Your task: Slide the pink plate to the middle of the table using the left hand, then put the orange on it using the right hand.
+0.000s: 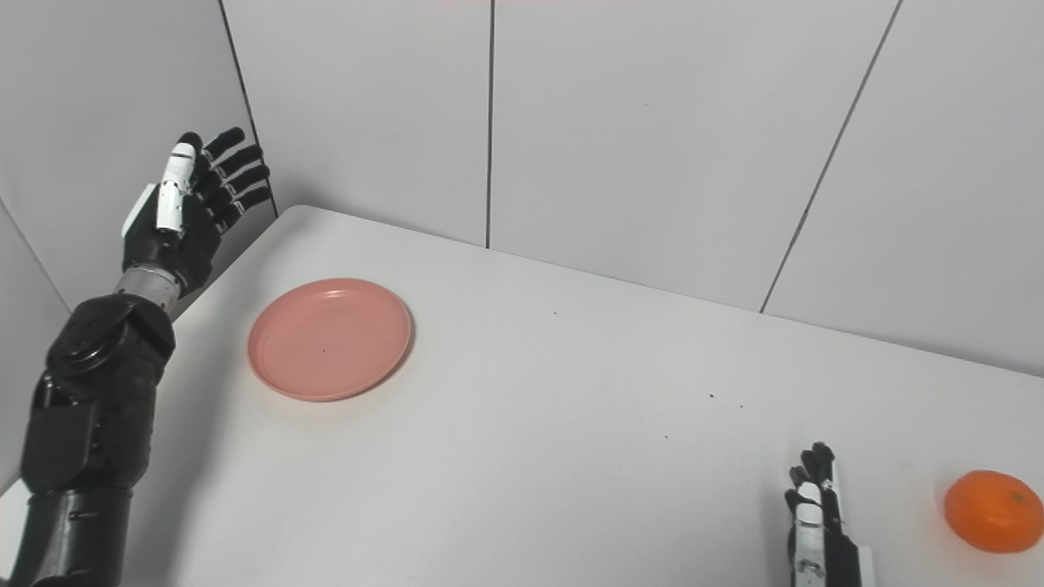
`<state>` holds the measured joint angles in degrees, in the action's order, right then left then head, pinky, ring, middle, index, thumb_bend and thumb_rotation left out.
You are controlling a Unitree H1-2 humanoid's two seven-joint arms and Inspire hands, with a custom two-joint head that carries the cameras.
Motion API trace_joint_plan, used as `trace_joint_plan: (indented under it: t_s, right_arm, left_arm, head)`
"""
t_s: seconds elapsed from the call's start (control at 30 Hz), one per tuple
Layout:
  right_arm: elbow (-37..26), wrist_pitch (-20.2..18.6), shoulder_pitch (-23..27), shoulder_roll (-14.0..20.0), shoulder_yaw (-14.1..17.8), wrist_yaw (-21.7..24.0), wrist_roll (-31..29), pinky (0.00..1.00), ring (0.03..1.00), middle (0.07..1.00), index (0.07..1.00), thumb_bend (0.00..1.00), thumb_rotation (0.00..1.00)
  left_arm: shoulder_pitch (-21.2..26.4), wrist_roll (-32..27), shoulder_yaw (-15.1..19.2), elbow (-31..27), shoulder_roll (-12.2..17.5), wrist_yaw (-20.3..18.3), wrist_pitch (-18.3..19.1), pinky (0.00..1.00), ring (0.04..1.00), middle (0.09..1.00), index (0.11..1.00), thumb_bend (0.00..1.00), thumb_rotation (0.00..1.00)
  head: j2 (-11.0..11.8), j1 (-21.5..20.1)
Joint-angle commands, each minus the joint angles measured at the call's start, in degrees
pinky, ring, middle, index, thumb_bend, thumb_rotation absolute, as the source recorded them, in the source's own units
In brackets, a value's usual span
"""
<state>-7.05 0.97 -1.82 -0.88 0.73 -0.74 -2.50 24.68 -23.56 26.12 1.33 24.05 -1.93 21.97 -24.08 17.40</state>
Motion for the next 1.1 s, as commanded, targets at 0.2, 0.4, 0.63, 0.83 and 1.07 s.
trace_joint_plan:
  t_s: [0.2, 0.4, 0.63, 0.83, 1.07]
  right_arm:
    - [-1.8, 1.6, 0.4, 0.0, 0.1, 0.2, -0.2, 1.0, 0.984, 0.98, 0.984, 0.33, 1.0]
    - [-2.0, 1.5, 0.3, 0.0, 0.2, 0.1, -0.1, 1.0, 0.98, 0.98, 0.982, 0.33, 1.0]
    - [-1.9, 1.8, 0.2, 0.1, 0.2, 0.2, -0.1, 1.0, 0.977, 0.975, 0.981, 0.32, 1.0]
    - [-2.1, 1.2, 0.2, 0.1, 0.3, 0.2, -0.3, 1.0, 0.982, 0.977, 0.98, 0.33, 1.0]
    - [-2.3, 1.2, 0.3, 0.1, 0.3, 0.0, -0.2, 1.0, 0.979, 0.972, 0.976, 0.32, 1.0]
  left_arm:
    - [1.8, -1.2, 1.4, 3.3, 2.8, -1.9, -2.2, 0.82, 0.831, 0.836, 0.822, 0.3, 1.0]
    - [1.0, -1.3, 1.7, 5.1, 2.4, -1.4, -1.9, 0.83, 0.838, 0.849, 0.84, 0.28, 1.0]
    - [0.1, -0.8, 1.2, 7.4, 2.1, -1.4, -3.4, 0.83, 0.837, 0.844, 0.835, 0.27, 1.0]
    - [-0.5, -1.1, 0.8, 8.1, 1.8, -1.8, -3.8, 0.84, 0.845, 0.853, 0.848, 0.26, 1.0]
    - [-1.2, -1.5, 1.1, 9.0, 1.4, -2.1, -4.5, 0.87, 0.86, 0.86, 0.849, 0.28, 1.0]
  head:
    - [-0.2, 0.1]
    - [-0.2, 0.1]
    - [-0.3, 0.2]
    - [-0.2, 0.1]
    - [-0.1, 0.3]
